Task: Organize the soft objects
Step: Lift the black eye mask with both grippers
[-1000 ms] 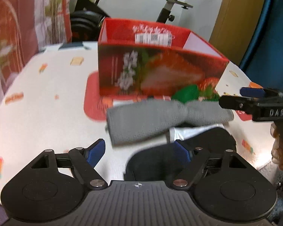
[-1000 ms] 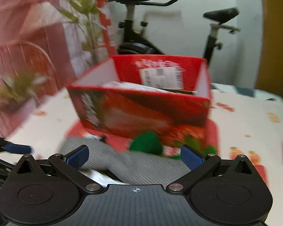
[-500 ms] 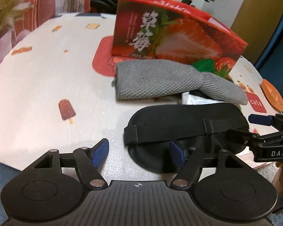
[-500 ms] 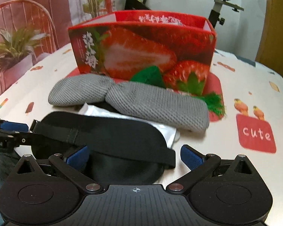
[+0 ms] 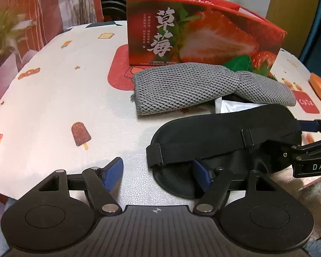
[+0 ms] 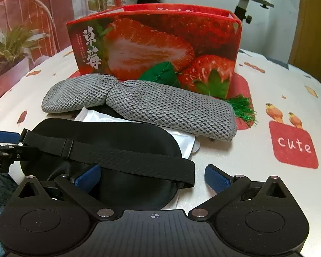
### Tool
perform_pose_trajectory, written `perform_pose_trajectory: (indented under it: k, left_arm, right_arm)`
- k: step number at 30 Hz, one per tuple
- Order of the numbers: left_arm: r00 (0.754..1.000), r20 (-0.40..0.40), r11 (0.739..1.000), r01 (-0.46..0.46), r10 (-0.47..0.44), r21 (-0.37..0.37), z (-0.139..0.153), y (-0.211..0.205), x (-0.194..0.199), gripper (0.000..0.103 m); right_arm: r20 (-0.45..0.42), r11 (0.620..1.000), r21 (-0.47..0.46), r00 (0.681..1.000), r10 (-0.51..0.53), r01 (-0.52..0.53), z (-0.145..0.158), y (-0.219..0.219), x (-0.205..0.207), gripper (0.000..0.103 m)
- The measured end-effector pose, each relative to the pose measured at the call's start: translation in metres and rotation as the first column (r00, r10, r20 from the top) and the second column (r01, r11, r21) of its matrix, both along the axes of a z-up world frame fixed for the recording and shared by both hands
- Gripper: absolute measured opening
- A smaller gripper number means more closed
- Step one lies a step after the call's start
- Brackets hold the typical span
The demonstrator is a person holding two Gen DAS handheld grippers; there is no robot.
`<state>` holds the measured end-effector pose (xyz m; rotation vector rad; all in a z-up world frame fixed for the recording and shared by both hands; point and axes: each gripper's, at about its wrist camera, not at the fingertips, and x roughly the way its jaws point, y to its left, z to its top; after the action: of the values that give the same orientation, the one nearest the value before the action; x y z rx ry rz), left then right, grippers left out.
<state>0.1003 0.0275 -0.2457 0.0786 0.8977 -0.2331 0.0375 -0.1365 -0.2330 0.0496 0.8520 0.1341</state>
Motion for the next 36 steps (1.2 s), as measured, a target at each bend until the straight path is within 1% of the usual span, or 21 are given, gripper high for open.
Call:
perform_pose_trajectory:
  k: [3,5,7,9,10,13,14,15,16,17,18,19,20,21,22,23,24,25,27,31,36]
  left_arm:
    - [1.000,0.006,1.000,-0.005,0.005,0.019,-0.001,-0.002,0.001,0.079]
    - [1.000,0.005,0.999,-0.012,0.011,0.039,-0.003,-0.006,0.004,0.090]
    - [0.999,-0.014,0.998,-0.032,0.033,0.044,-0.004,-0.003,0.010,0.091]
    - [0.999,-0.020,0.998,-0.042,0.043,0.047,-0.004,-0.001,0.016,0.091]
    - [0.999,-0.020,0.998,-0.045,0.046,0.050,-0.004,-0.002,0.017,0.091]
    - [0.998,-0.023,0.997,-0.059,0.060,0.044,-0.003,-0.002,0.018,0.089]
    - [0.997,-0.027,0.997,-0.068,0.069,0.038,-0.003,-0.001,0.019,0.085]
    - [0.996,-0.031,0.996,-0.079,0.080,0.034,-0.002,0.000,0.020,0.082]
    - [0.995,-0.033,0.995,-0.098,0.099,0.026,0.000,0.001,0.022,0.074]
    - [0.994,-0.033,0.994,-0.106,0.107,0.016,0.002,0.002,0.023,0.068]
    - [0.993,-0.034,0.994,-0.109,0.109,-0.001,0.003,0.004,0.023,0.065]
    - [0.993,-0.033,0.994,-0.111,0.110,-0.011,0.004,0.005,0.024,0.060]
    - [0.994,-0.027,0.994,-0.111,0.110,-0.022,0.004,0.006,0.022,0.051]
    - [0.994,-0.017,0.994,-0.108,0.108,-0.028,0.004,0.008,0.020,0.046]
    - [0.995,-0.005,0.994,-0.103,0.103,-0.046,0.004,0.010,0.017,0.037]
    - [0.995,0.001,0.993,-0.102,0.102,-0.061,0.004,0.010,0.016,0.032]
    - [0.995,0.006,0.992,-0.098,0.099,-0.082,0.003,0.013,0.015,0.029]
    - [0.995,0.011,0.991,-0.097,0.098,-0.092,0.003,0.014,0.014,0.022]
    - [0.996,0.016,0.990,-0.086,0.088,-0.108,0.001,0.015,0.014,0.021]
    - [0.997,0.031,0.994,-0.071,0.074,-0.079,0.000,0.009,0.013,0.020]
    - [0.997,0.041,0.995,-0.063,0.066,-0.072,-0.001,0.010,0.010,0.021]
  right_arm:
    - [0.015,1.000,-0.001,1.000,0.003,-0.003,0.000,-0.001,0.000,0.102]
    - [0.030,1.000,-0.009,1.000,-0.007,0.008,0.001,-0.001,0.001,0.102]
    - [0.061,0.999,-0.032,0.998,-0.031,0.033,0.003,-0.001,0.000,0.101]
    - [0.106,0.998,-0.048,0.994,-0.035,0.040,0.006,-0.003,-0.002,0.088]
    - [0.123,0.998,-0.048,0.992,-0.034,0.041,0.007,-0.005,-0.004,0.075]
    - [0.132,0.999,0.005,0.991,-0.036,0.035,0.007,-0.014,-0.008,0.061]
    - [0.134,0.999,0.020,0.990,-0.036,0.033,0.007,-0.017,-0.009,0.055]
    - [0.137,0.999,0.030,0.990,-0.035,0.031,0.008,-0.019,-0.009,0.053]
    - [0.139,0.999,0.035,0.990,-0.034,0.029,0.008,-0.019,-0.010,0.049]
    - [0.144,0.999,0.032,0.989,-0.033,0.028,0.009,-0.019,-0.010,0.046]
    - [0.154,0.999,0.025,0.988,-0.031,0.027,0.010,-0.019,-0.011,0.043]
    - [0.164,1.000,0.019,0.986,-0.028,0.025,0.011,-0.017,-0.012,0.040]
    - [0.174,1.000,0.009,0.984,-0.027,0.026,0.012,-0.015,-0.013,0.036]
    - [0.184,1.000,0.005,0.983,-0.026,0.026,0.012,-0.014,-0.014,0.034]
    - [0.187,1.000,0.010,0.982,-0.022,0.020,0.012,-0.014,-0.013,0.032]
    - [0.184,1.000,0.014,0.983,-0.020,0.018,0.012,-0.014,-0.012,0.033]
    - [0.180,1.000,0.018,0.983,-0.021,0.018,0.011,-0.014,-0.012,0.033]
    - [0.181,1.000,0.022,0.983,-0.024,0.020,0.010,-0.015,-0.012,0.034]
    - [0.181,0.999,0.030,0.983,-0.026,0.021,0.010,-0.015,-0.011,0.035]
    - [0.172,0.998,0.051,0.984,-0.032,0.024,0.013,-0.015,-0.012,0.035]
    - [0.189,0.997,0.078,0.982,-0.011,-0.003,0.018,-0.013,-0.018,0.033]
